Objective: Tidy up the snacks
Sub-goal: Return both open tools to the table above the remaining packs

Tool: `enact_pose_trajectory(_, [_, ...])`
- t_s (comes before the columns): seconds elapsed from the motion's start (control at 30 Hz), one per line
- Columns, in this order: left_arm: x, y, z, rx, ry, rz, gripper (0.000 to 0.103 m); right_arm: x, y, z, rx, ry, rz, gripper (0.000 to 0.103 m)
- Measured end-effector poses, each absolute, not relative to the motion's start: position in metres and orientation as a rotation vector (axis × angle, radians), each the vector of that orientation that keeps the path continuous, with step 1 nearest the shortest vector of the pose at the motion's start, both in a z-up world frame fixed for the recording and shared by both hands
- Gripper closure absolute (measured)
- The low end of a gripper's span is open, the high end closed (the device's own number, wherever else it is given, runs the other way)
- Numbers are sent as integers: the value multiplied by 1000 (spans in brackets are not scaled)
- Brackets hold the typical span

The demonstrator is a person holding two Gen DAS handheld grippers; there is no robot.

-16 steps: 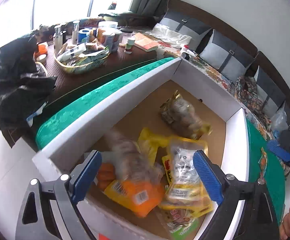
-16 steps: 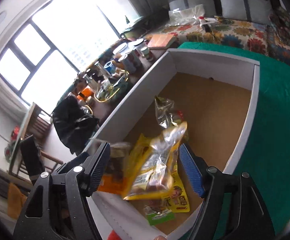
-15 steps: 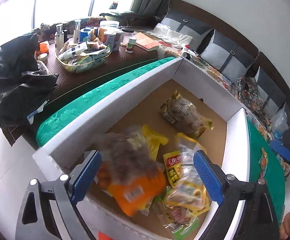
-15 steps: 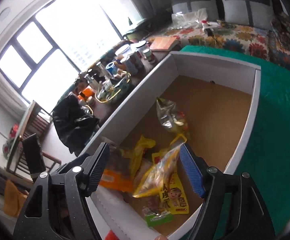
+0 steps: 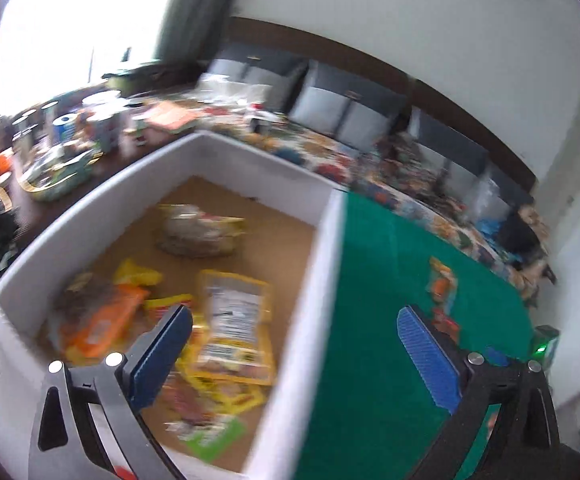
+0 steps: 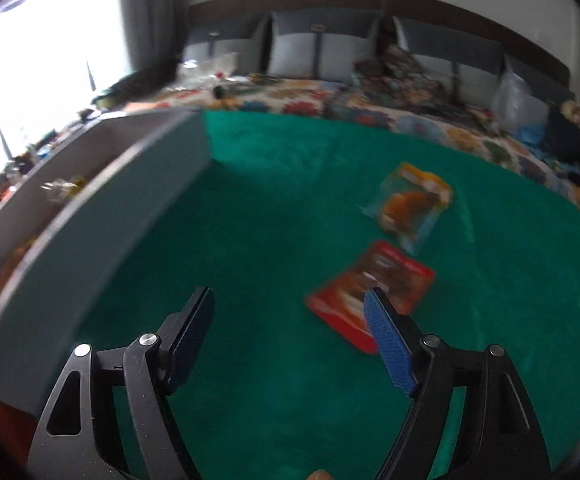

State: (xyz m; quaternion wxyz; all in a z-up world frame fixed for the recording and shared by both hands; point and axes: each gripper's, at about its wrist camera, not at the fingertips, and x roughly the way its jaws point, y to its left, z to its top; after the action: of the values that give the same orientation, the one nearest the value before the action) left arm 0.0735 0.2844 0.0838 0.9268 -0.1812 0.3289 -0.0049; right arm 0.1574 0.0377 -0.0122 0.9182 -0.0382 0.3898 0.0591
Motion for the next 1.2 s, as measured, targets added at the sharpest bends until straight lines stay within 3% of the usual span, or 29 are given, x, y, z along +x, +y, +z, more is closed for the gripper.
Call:
enact_pose_trajectory(0.2, [106, 172, 74, -312, 758, -224, 0, 119, -105, -52, -84, 838, -157, 23])
enact_pose_trajectory(0.47, [147, 72, -9, -220, 924, -243, 1, 106, -194, -63, 34, 825, -303, 23])
enact_pose_trajectory(0.63, [165, 55, -47, -147, 974, -176, 1, 96, -213, -70, 113, 859, -312, 23])
enact_pose_trajectory(0.87, [186, 57, -81, -73, 977, -130, 1, 87, -211, -76, 119, 883, -322, 15])
enact_pose_trajectory(1.2, [185, 49, -91, 45, 939, -113, 0, 86, -211, -76, 119, 883, -330, 12])
